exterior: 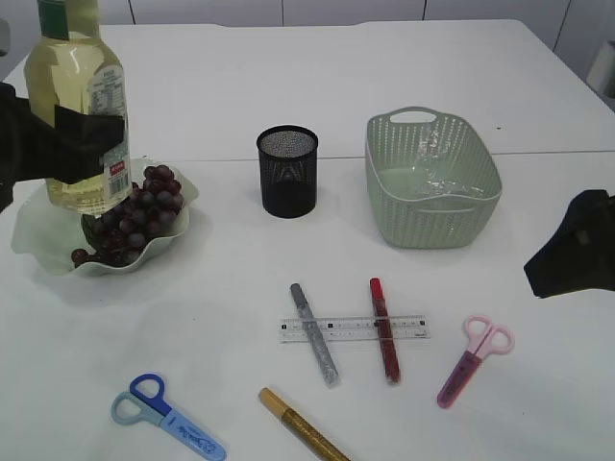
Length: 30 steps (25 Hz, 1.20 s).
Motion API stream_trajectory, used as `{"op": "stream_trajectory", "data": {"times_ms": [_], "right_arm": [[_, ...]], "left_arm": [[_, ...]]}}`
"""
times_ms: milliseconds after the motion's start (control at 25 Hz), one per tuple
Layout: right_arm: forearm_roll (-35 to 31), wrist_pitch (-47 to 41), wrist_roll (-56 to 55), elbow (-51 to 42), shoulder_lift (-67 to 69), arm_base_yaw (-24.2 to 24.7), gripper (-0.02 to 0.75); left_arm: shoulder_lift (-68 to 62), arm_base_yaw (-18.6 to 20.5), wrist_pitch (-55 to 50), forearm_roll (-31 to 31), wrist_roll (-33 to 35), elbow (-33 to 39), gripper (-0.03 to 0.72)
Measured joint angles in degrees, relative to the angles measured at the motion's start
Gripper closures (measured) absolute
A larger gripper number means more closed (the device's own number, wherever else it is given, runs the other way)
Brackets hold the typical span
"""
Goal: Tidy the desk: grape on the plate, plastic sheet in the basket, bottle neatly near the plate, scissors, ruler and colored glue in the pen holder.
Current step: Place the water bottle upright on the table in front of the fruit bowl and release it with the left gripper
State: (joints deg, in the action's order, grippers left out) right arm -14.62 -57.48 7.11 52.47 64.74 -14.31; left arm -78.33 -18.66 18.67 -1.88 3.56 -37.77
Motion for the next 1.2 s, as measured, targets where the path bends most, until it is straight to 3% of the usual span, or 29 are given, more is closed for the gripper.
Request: {"op": "stream_trajectory", "data": {"times_ms": [360, 680, 920, 1200], "right_arm": [[-0.1, 0.0, 0.0, 0.0, 0.5, 0.0, 0.173], [-0.1, 0.0, 0.0, 0.0, 0.5, 0.0, 0.173], [-0.1, 0.0, 0.0, 0.0, 0.5, 0.0, 0.173], [-0.1, 0.1, 0.0, 0.0, 0.5, 0.0, 0.172]], "left_arm": [[-8.6, 0.0, 19.9, 9.5, -10.3, 3.3, 0.249], [-14.6, 0.0, 36.7, 19.3, -11.3, 3.3, 0.249], [-18.1, 0.0, 39.7, 29.0, -11.3, 3.3, 0.249], [-22.4, 0.0, 39.9, 28.7, -11.3, 3.3, 0.251]]}}
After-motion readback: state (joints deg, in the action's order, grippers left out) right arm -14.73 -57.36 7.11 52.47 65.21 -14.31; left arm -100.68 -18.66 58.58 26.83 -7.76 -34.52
